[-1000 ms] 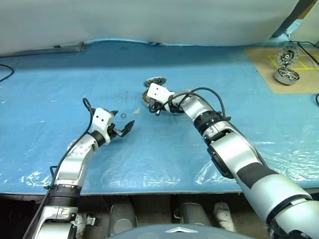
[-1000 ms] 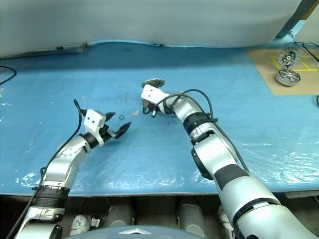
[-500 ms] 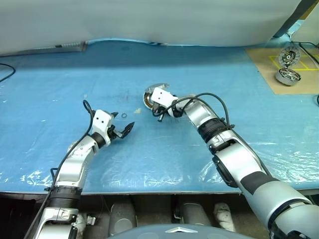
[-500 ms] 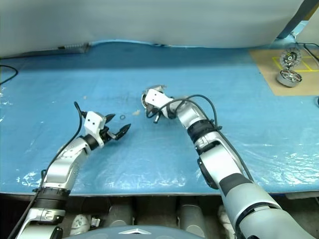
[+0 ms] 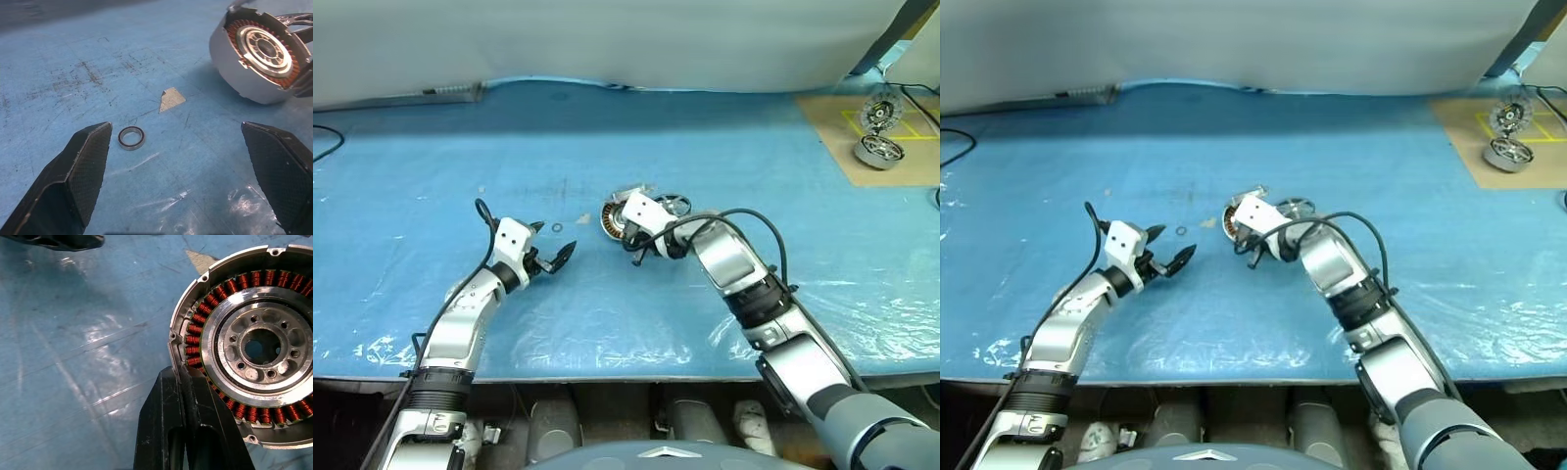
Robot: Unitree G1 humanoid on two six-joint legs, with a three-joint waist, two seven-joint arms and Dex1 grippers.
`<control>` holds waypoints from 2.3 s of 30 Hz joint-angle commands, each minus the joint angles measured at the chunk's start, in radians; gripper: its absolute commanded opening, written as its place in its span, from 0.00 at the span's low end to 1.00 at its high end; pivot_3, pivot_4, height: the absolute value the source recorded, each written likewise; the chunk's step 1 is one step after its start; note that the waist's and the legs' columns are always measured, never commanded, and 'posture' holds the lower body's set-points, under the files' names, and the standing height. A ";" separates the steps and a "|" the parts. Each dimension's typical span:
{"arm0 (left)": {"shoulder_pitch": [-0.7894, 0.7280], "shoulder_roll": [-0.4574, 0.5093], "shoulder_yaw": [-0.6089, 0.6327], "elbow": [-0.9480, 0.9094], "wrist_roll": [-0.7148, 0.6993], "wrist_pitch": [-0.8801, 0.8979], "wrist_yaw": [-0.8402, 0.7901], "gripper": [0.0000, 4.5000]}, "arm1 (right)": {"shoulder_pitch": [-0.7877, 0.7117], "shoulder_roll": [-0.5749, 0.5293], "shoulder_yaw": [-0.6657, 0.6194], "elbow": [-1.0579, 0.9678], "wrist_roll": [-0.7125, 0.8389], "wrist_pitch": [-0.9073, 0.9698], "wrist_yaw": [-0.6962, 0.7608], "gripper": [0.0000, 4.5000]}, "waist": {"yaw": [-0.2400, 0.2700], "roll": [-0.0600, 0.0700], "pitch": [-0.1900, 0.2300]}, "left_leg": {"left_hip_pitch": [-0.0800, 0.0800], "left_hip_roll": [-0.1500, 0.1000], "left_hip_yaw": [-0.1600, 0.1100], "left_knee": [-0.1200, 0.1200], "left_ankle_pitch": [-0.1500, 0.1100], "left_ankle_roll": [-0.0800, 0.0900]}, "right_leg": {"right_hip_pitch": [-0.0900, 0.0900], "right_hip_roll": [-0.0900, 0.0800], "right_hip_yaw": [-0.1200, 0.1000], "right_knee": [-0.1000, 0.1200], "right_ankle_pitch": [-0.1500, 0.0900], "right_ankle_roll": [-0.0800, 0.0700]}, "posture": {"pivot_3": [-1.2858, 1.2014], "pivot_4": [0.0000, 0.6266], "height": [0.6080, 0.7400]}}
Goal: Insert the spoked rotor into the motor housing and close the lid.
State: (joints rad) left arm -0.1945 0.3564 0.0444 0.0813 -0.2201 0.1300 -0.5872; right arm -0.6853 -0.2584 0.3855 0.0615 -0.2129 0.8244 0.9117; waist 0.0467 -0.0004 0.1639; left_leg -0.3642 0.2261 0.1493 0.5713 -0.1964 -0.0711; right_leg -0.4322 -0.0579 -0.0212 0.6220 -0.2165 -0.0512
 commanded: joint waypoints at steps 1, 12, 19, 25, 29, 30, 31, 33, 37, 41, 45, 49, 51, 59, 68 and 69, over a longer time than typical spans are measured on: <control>0.002 0.001 0.004 -0.019 -0.006 -0.019 -0.006 1.00 | 0.061 -0.023 0.028 -0.108 0.036 0.128 0.002 0.01 | 0.000 0.000 0.000 | 0.000 0.000 0.000 0.000 0.000 0.000 | 0.000 0.000 0.000 0.000 0.000 0.000 | 0.52 0.24 1.00; -0.007 0.003 -0.003 -0.038 -0.010 0.004 -0.011 1.00 | 0.108 -0.028 0.008 -0.311 0.126 0.297 -0.086 0.01 | 0.000 0.000 0.000 | 0.001 0.000 0.000 -0.001 0.000 0.000 | 0.000 0.000 0.001 0.000 0.000 0.000 | 0.52 0.24 1.00; -0.023 0.011 0.000 -0.043 -0.010 0.020 -0.017 1.00 | 0.070 -0.017 -0.049 -0.399 0.201 0.409 -0.157 0.05 | 0.000 0.000 0.000 | 0.001 0.000 0.000 -0.002 0.000 0.000 | 0.000 0.000 0.001 -0.002 0.000 0.001 | 0.52 0.24 1.00; -0.032 0.012 -0.004 -0.046 -0.010 0.030 -0.024 1.00 | 0.032 0.002 -0.083 -0.457 0.270 0.483 -0.217 0.45 | 0.000 0.000 0.000 | 0.001 -0.001 0.000 -0.002 0.000 -0.001 | 0.000 0.000 0.001 -0.002 0.000 0.001 | 0.52 0.24 1.00; -0.040 0.014 -0.002 -0.050 -0.012 0.040 -0.029 1.00 | 0.009 0.004 -0.113 -0.501 0.321 0.529 -0.240 0.78 | 0.000 0.000 0.000 | 0.001 -0.001 0.000 -0.002 0.000 -0.001 | 0.000 0.000 0.001 -0.002 0.000 0.001 | 0.52 0.24 1.00; -0.040 0.015 -0.002 -0.053 -0.013 0.042 -0.030 1.00 | 0.004 0.002 -0.125 -0.516 0.338 0.544 -0.242 0.86 | 0.001 0.000 0.000 | 0.001 -0.001 0.000 -0.002 0.000 -0.001 | 0.000 0.000 0.001 -0.002 0.000 0.001 | 0.52 0.24 1.00; -0.037 0.016 -0.001 -0.058 -0.014 0.042 -0.032 1.00 | -0.002 0.001 -0.146 -0.533 0.359 0.564 -0.241 0.94 | 0.001 0.000 0.000 | 0.001 -0.001 0.000 -0.002 0.000 -0.001 | 0.000 0.000 0.001 -0.002 0.000 0.001 | 0.52 0.24 1.00; -0.031 0.018 0.001 -0.066 -0.018 0.042 -0.036 1.00 | 0.003 -0.012 -0.195 -0.568 0.407 0.588 -0.228 0.94 | 0.001 0.000 0.000 | 0.001 -0.001 0.000 -0.002 0.000 -0.001 | 0.000 0.000 0.001 -0.002 0.000 0.001 | 0.52 0.24 1.00; -0.021 0.023 0.004 -0.064 -0.025 0.035 -0.053 1.00 | 0.115 -0.083 -0.276 -0.628 0.491 0.460 -0.172 0.94 | 0.008 0.000 0.000 | 0.001 -0.001 0.000 -0.002 0.000 -0.001 | 0.001 0.000 0.001 -0.002 0.001 0.002 | 0.52 0.24 1.00; -0.025 0.026 0.008 -0.041 -0.029 0.026 -0.067 1.00 | 0.356 -0.126 -0.337 -0.623 0.470 0.045 -0.162 0.94 | 0.025 0.000 0.000 | 0.001 -0.001 0.000 -0.004 0.000 -0.001 | 0.001 0.000 0.001 -0.004 0.000 0.002 | 0.52 0.24 1.00; -0.044 0.032 0.015 0.009 -0.028 0.011 -0.080 1.00 | 0.538 -0.102 -0.343 -0.497 0.407 -0.321 -0.206 0.94 | 0.021 0.000 0.000 | 0.000 -0.001 0.000 -0.004 0.000 0.000 | 0.001 0.000 0.001 -0.004 0.000 0.003 | 0.52 0.24 1.00; -0.090 0.030 0.024 0.109 -0.017 -0.023 -0.076 1.00 | 0.611 -0.062 -0.321 -0.353 0.356 -0.512 -0.274 0.94 | 0.020 0.000 0.000 | 0.001 -0.002 0.000 -0.004 0.000 0.000 | 0.003 0.000 0.002 -0.004 -0.001 0.004 | 0.52 0.24 1.00; -0.120 0.030 0.017 0.174 -0.003 -0.051 -0.080 1.00 | 0.621 -0.036 -0.322 -0.313 0.351 -0.565 -0.302 0.94 | 0.019 0.000 0.000 | 0.000 -0.002 0.000 -0.004 0.000 0.000 | 0.003 0.000 0.002 -0.004 -0.001 0.006 | 0.52 0.24 1.00; -0.254 -0.001 -0.001 0.461 0.078 -0.182 -0.025 1.00 | 0.644 -0.018 -0.312 -0.197 0.320 -0.723 -0.344 0.94 | 0.022 0.000 0.000 | -0.001 -0.003 -0.001 -0.004 0.000 0.000 | 0.002 0.000 0.001 -0.009 0.002 0.005 | 0.52 0.24 1.00; -0.365 -0.037 -0.024 0.698 0.133 -0.291 -0.020 1.00 | 0.633 -0.018 -0.299 -0.184 0.329 -0.729 -0.357 0.94 | 0.024 0.000 0.000 | 0.000 -0.003 -0.001 -0.005 0.000 0.000 | 0.009 -0.001 0.001 -0.013 0.002 0.006 | 0.52 0.24 1.00; -0.371 -0.037 -0.028 0.716 0.140 -0.299 -0.022 1.00 | 0.632 -0.018 -0.300 -0.183 0.330 -0.728 -0.357 0.94 | 0.024 0.000 0.000 | 0.000 -0.003 -0.001 -0.006 0.000 0.000 | 0.009 -0.001 0.001 -0.013 0.002 0.006 | 0.52 0.24 1.00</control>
State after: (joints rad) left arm -0.5598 0.3194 0.0303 0.7606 -0.1027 -0.1550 -0.6075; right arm -0.0418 -0.2767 0.0848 -0.1046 0.1094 0.1150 0.5605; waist 0.0710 -0.0004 0.1639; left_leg -0.3638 0.2229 0.1480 0.5658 -0.1963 -0.0711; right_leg -0.4232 -0.0590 -0.0203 0.6091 -0.2140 -0.0446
